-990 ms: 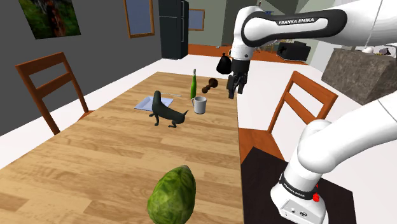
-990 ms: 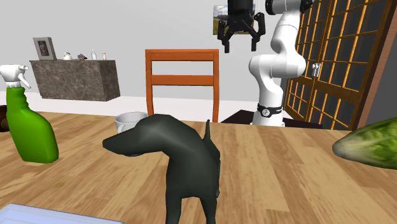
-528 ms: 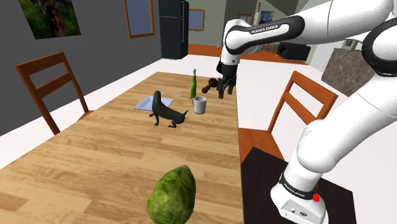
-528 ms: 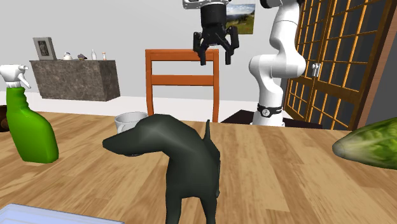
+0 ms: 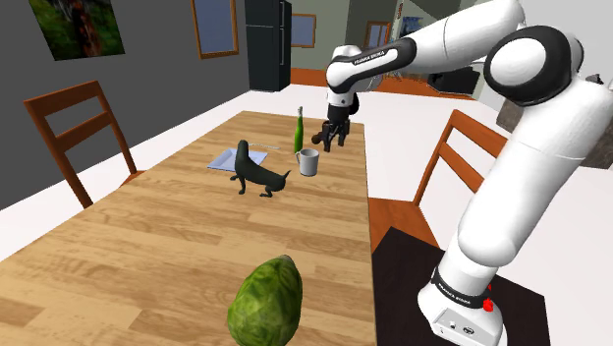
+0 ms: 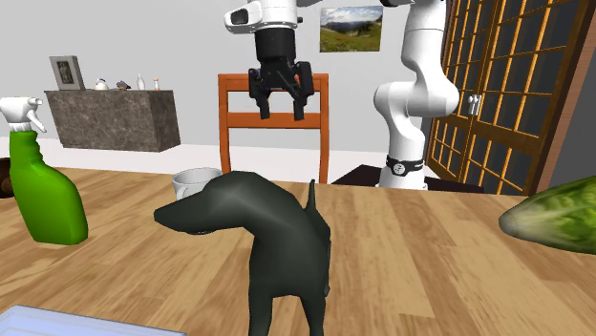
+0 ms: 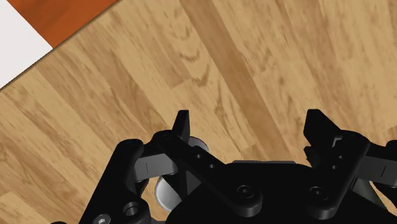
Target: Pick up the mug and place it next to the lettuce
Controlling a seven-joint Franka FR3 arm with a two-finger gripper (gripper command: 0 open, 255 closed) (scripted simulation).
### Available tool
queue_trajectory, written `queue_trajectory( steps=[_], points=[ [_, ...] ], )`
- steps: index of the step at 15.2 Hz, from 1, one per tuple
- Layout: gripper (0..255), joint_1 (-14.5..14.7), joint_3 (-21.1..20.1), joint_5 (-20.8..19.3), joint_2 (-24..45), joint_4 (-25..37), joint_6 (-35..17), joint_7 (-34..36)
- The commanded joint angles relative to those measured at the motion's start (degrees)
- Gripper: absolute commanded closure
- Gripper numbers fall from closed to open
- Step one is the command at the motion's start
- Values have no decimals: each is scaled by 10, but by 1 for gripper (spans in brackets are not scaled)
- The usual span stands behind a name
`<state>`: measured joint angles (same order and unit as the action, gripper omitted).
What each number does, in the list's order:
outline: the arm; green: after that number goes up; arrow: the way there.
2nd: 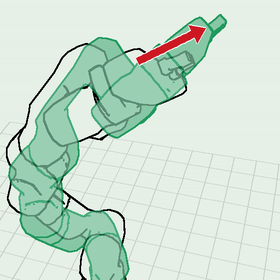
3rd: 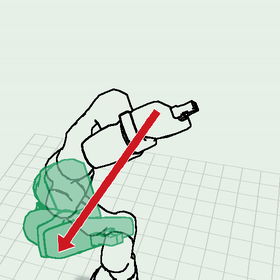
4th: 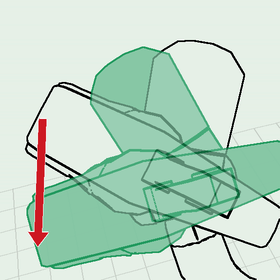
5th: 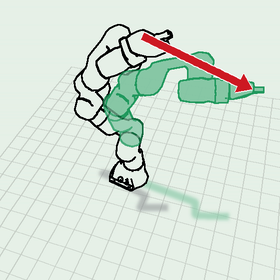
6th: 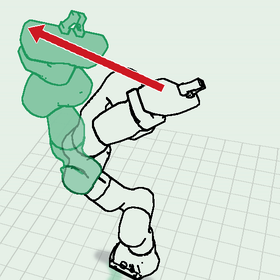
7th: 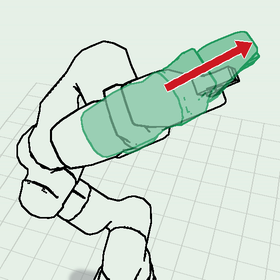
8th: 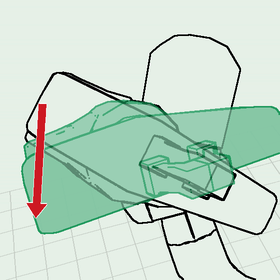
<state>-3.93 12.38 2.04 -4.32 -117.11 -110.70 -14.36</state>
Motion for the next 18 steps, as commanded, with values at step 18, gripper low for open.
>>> queue_trajectory(
  steps=[18],
  points=[
    [0,-76,12,98,377,371,-4,-89]
  ],
)
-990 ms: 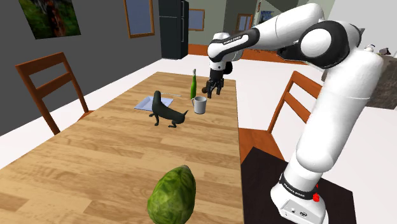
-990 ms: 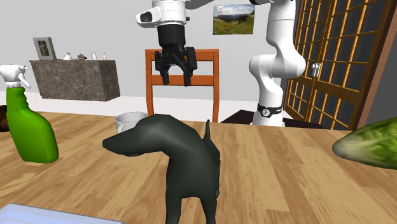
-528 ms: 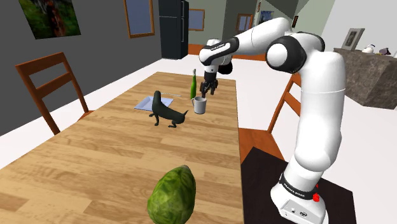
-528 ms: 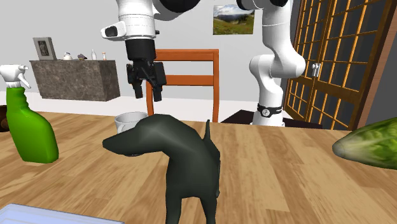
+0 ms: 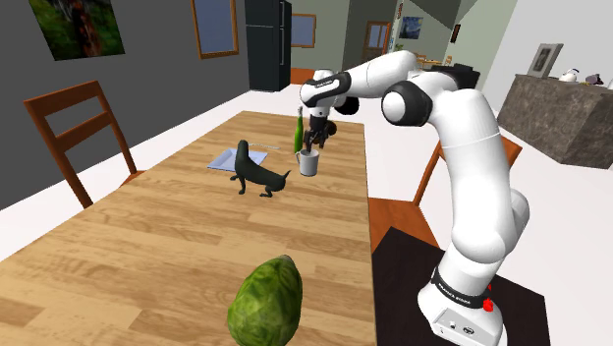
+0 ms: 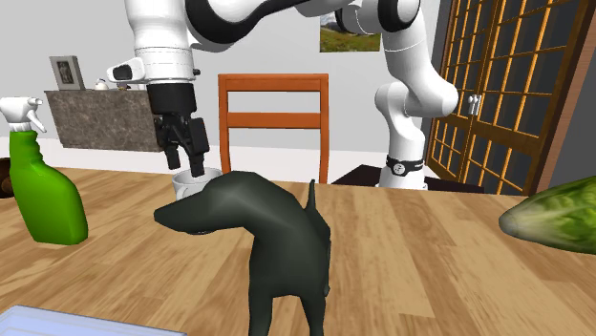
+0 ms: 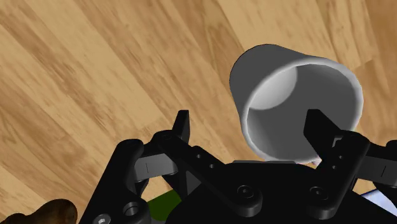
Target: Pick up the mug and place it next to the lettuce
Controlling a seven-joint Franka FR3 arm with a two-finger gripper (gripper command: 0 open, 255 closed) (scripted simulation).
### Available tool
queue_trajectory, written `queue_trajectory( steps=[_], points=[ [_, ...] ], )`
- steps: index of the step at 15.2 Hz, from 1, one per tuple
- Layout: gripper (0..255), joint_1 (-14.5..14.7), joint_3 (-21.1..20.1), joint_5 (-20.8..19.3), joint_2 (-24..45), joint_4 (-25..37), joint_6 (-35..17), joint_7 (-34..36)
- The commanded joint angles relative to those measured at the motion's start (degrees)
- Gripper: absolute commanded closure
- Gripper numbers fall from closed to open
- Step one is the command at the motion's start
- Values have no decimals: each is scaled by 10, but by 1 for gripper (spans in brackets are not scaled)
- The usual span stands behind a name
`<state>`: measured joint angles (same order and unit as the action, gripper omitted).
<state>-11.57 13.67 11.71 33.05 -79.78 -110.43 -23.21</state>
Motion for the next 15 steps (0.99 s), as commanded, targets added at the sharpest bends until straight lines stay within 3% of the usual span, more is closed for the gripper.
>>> queue_trajectory(
  steps=[1,13,14,15],
  points=[
    [0,1,-1,2,6,-7,-13,-1],
    [0,2,-3,5,14,-22,-36,-3],
    [255,2,-3,5,14,-22,-36,-3],
    [255,2,-3,5,14,-22,-36,-3]
  ],
)
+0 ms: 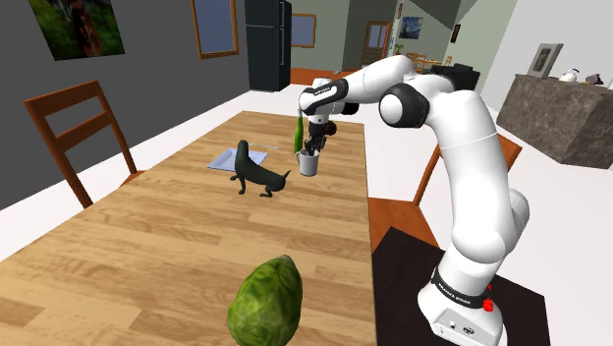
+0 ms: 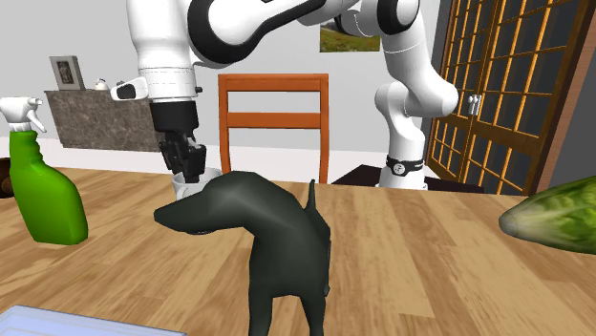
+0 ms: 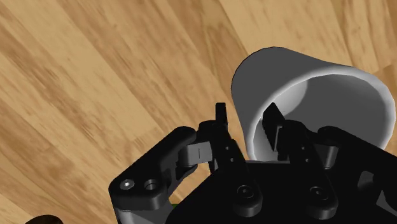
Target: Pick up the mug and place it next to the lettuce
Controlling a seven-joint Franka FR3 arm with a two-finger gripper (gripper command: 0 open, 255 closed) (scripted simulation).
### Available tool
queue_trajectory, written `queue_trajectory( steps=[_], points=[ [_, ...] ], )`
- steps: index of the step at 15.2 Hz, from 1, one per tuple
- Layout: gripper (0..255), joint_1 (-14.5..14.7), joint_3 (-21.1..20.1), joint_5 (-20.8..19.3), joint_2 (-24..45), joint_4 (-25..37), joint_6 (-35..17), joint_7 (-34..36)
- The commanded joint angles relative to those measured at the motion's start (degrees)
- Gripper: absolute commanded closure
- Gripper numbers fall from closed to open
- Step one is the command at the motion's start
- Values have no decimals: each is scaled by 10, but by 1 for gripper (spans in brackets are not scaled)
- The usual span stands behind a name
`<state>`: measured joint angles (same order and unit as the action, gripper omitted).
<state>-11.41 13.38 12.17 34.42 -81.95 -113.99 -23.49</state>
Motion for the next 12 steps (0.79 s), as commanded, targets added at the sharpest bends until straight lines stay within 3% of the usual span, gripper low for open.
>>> queue_trajectory(
  steps=[1,8,12],
  points=[
    [255,0,0,0,0,0,0,0],
    [255,0,0,0,0,0,0,0],
    [255,0,2,-3,-10,15,25,3]
  ],
)
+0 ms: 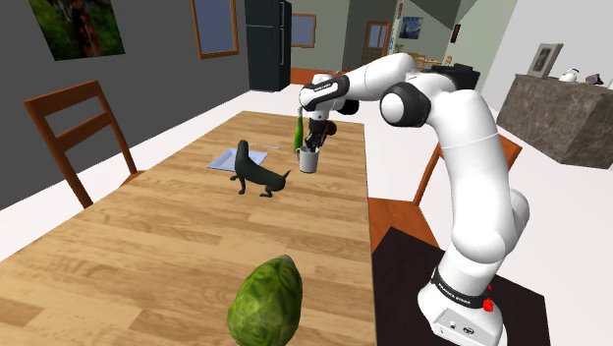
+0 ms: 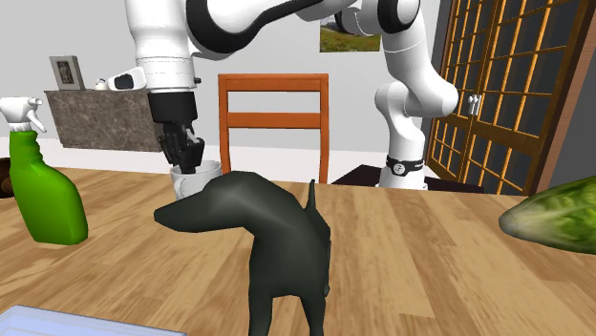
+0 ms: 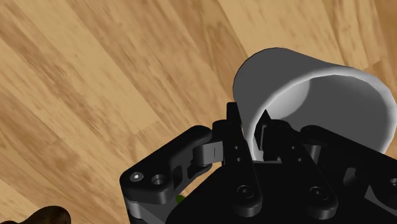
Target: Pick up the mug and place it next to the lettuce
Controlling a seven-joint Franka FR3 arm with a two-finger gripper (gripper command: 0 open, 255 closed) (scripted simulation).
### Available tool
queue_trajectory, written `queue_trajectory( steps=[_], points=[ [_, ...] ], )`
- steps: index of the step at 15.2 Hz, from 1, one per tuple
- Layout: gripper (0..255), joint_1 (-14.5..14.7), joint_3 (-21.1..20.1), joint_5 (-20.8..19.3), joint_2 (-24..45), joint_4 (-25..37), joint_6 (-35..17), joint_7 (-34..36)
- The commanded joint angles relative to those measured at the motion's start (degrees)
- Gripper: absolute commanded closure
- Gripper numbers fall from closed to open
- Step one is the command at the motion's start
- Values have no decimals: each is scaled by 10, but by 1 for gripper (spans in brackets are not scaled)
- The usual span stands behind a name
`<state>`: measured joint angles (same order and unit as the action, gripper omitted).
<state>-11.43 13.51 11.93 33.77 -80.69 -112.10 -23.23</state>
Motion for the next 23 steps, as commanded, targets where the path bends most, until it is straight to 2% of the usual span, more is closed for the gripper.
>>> queue_trajectory(
  steps=[1,13,23],
  points=[
    [255,0,1,-2,-6,7,12,2],
    [255,-3,4,-8,-22,74,95,11],
    [255,-11,5,-10,-18,158,174,19]
  ],
)
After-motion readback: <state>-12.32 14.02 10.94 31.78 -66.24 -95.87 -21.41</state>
